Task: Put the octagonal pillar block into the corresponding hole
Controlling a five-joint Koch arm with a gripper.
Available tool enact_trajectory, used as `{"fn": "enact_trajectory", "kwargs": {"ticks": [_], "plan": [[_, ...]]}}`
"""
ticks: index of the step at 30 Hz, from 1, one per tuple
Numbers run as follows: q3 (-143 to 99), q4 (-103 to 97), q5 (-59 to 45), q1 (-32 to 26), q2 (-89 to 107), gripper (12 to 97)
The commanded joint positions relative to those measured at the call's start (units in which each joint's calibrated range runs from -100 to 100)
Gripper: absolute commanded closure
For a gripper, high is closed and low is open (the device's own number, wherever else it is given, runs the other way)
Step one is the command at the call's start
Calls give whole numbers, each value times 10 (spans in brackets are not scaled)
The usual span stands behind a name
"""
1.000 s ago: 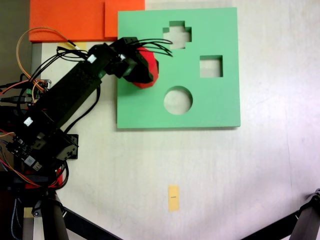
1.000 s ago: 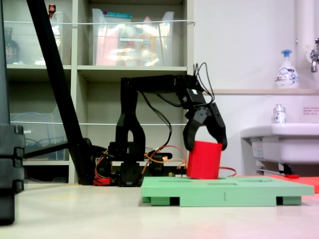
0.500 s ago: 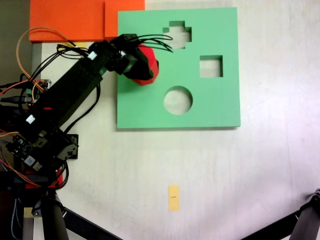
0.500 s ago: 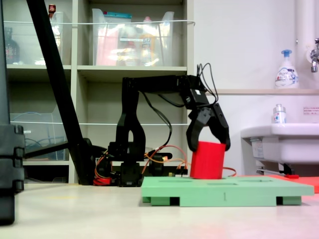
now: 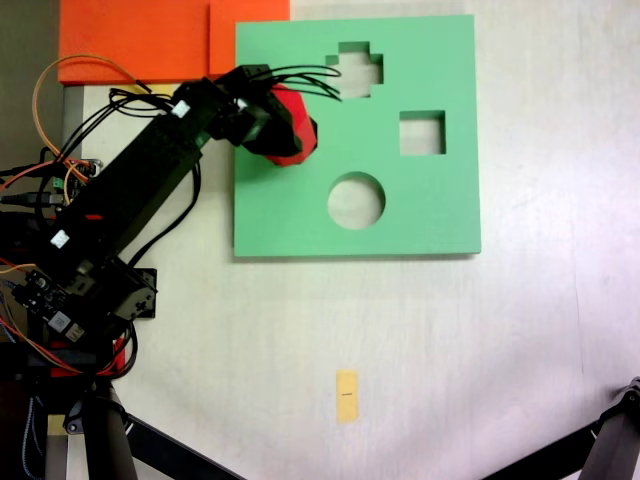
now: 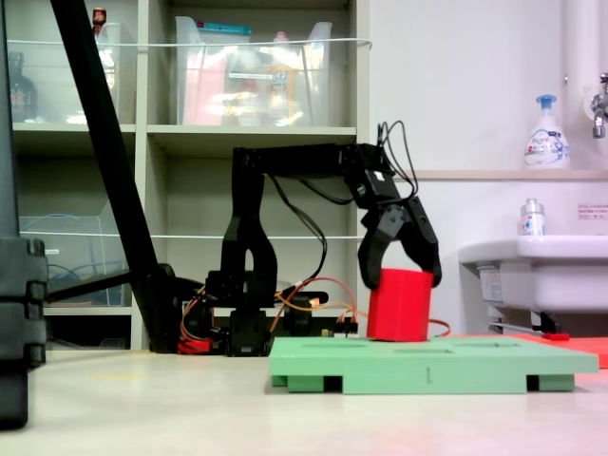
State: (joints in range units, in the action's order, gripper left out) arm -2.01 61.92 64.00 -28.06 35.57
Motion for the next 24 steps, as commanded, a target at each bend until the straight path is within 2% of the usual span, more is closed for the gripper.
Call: {"fn": "enact_trajectory", "kwargs": {"ticks": [1,24], "plan": [[36,-10,1,-4,-1,656],[42,-33,-5,-4,-90,656]]}}
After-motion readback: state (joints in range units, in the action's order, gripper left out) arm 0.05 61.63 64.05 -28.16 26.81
